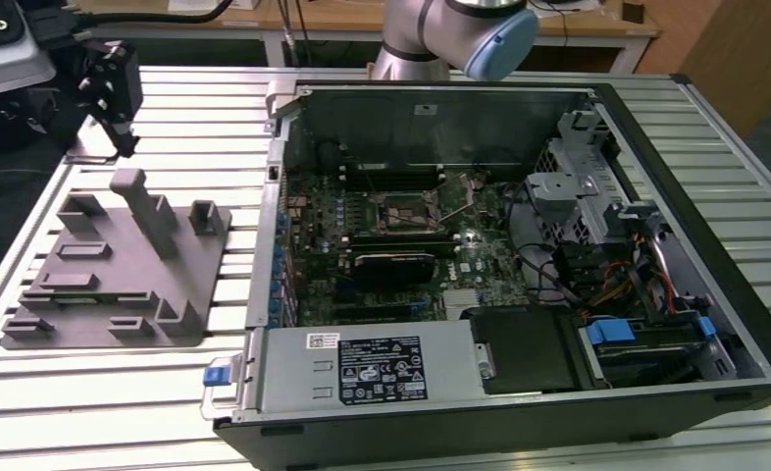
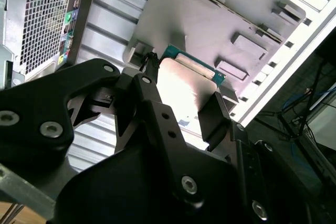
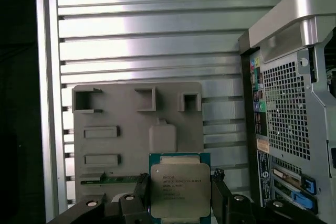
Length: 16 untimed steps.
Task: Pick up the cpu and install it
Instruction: 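Pick up the cpu and move it towards the insertion slot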
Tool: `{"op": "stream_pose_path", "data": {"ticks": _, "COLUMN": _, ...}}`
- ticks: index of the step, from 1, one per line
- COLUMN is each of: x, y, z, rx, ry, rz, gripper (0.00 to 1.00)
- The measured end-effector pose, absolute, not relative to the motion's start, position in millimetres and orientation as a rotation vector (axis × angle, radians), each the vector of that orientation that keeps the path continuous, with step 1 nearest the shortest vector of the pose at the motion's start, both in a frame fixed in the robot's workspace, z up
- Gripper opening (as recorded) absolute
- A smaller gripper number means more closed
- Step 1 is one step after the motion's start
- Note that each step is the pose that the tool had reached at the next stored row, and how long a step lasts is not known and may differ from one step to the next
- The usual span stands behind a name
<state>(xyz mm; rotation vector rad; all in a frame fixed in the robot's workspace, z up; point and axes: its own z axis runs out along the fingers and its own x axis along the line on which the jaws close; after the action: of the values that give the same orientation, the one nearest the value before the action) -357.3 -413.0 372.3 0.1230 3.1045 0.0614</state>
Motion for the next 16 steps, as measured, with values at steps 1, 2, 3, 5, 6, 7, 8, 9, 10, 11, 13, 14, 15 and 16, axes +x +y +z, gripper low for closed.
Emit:
{"op": "stream_pose_path", "data": {"ticks": 1, "x": -356, "y": -413, "z": 372, "rx": 0.123, "ry": 3.105, "rz": 0.061, "gripper": 0.55}}
{"op": "stream_pose_path", "data": {"ticks": 2, "x": -354, "y": -413, "z": 372, "rx": 0.123, "ry": 3.104, "rz": 0.061, "gripper": 0.55}}
{"op": "stream_pose_path", "data": {"ticks": 3, "x": -352, "y": -413, "z": 372, "rx": 0.123, "ry": 3.104, "rz": 0.061, "gripper": 0.55}}
{"op": "stream_pose_path", "data": {"ticks": 5, "x": -348, "y": -413, "z": 372, "rx": 0.123, "ry": 3.104, "rz": 0.061, "gripper": 0.55}}
{"op": "stream_pose_path", "data": {"ticks": 6, "x": -347, "y": -413, "z": 372, "rx": 0.123, "ry": 3.104, "rz": 0.061, "gripper": 0.55}}
{"op": "stream_pose_path", "data": {"ticks": 7, "x": -345, "y": -413, "z": 372, "rx": 0.123, "ry": 3.104, "rz": 0.061, "gripper": 0.55}}
{"op": "stream_pose_path", "data": {"ticks": 8, "x": -343, "y": -413, "z": 372, "rx": 0.123, "ry": 3.104, "rz": 0.061, "gripper": 0.55}}
{"op": "stream_pose_path", "data": {"ticks": 9, "x": -340, "y": -413, "z": 372, "rx": 0.123, "ry": 3.105, "rz": 0.061, "gripper": 0.55}}
{"op": "stream_pose_path", "data": {"ticks": 10, "x": -338, "y": -413, "z": 372, "rx": 0.123, "ry": 3.104, "rz": 0.061, "gripper": 0.55}}
{"op": "stream_pose_path", "data": {"ticks": 11, "x": -335, "y": -413, "z": 372, "rx": 0.123, "ry": 3.104, "rz": 0.061, "gripper": 0.55}}
{"op": "stream_pose_path", "data": {"ticks": 13, "x": -330, "y": -413, "z": 372, "rx": 0.123, "ry": 3.105, "rz": 0.061, "gripper": 0.55}}
{"op": "stream_pose_path", "data": {"ticks": 14, "x": -327, "y": -413, "z": 372, "rx": 0.123, "ry": 3.104, "rz": 0.061, "gripper": 0.55}}
{"op": "stream_pose_path", "data": {"ticks": 15, "x": -325, "y": -413, "z": 372, "rx": 0.123, "ry": 3.105, "rz": 0.061, "gripper": 0.55}}
{"op": "stream_pose_path", "data": {"ticks": 16, "x": -322, "y": -413, "z": 372, "rx": 0.123, "ry": 3.104, "rz": 0.061, "gripper": 0.55}}
